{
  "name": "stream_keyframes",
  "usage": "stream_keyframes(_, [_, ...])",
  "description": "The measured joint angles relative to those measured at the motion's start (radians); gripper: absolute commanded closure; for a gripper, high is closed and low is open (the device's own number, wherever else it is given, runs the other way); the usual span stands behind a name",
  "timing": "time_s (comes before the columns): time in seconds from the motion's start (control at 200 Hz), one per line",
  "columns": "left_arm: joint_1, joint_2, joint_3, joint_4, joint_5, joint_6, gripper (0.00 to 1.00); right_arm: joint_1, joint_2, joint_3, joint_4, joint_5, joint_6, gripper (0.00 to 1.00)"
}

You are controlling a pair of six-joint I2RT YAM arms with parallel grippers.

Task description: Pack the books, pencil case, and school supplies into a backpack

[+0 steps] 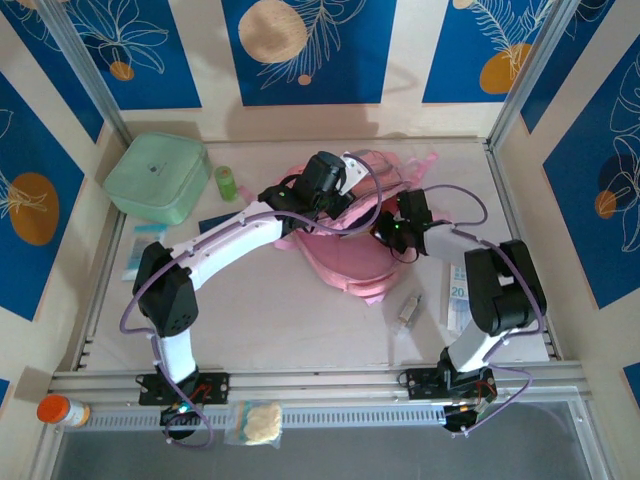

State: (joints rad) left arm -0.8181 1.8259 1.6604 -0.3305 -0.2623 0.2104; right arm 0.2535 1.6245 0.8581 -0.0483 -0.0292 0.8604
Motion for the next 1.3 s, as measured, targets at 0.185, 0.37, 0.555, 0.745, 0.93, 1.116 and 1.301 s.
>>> stream_keyframes(0.185, [0.002,0.0,0.0,-0.003,0.011,-0.013,1.0,0.008,-0.231,-0.08,-0.1,0.008,-0.037,0.94])
stream_keyframes(0.37, [0.004,0.0,-0.012,-0.013,0.041,-0.041,1.0,0.007,-0.507,-0.103,-0.251,0.036,-0.087,0.89])
stream_keyframes(0.555, [0.004,0.0,-0.059,-0.014,0.129,-0.107,0.95,0.008,-0.665,-0.081,-0.419,0.045,-0.142,0.85])
stream_keyframes(0.745, [0.004,-0.011,-0.144,-0.006,0.249,-0.219,0.66,0.042,-0.686,-0.019,-0.527,0.024,-0.181,0.82])
stream_keyframes(0.93, [0.005,-0.188,-0.352,0.035,0.325,-0.357,0.56,0.151,-0.601,0.056,-0.565,0.023,-0.2,0.79])
stream_keyframes(1.116, [0.064,-0.452,-0.544,0.06,0.307,-0.468,0.53,0.288,-0.429,0.148,-0.558,0.042,-0.208,0.76])
stream_keyframes(1.301, [0.28,-0.621,-0.711,0.041,0.291,-0.574,0.52,0.398,-0.19,0.269,-0.518,0.065,-0.215,0.68])
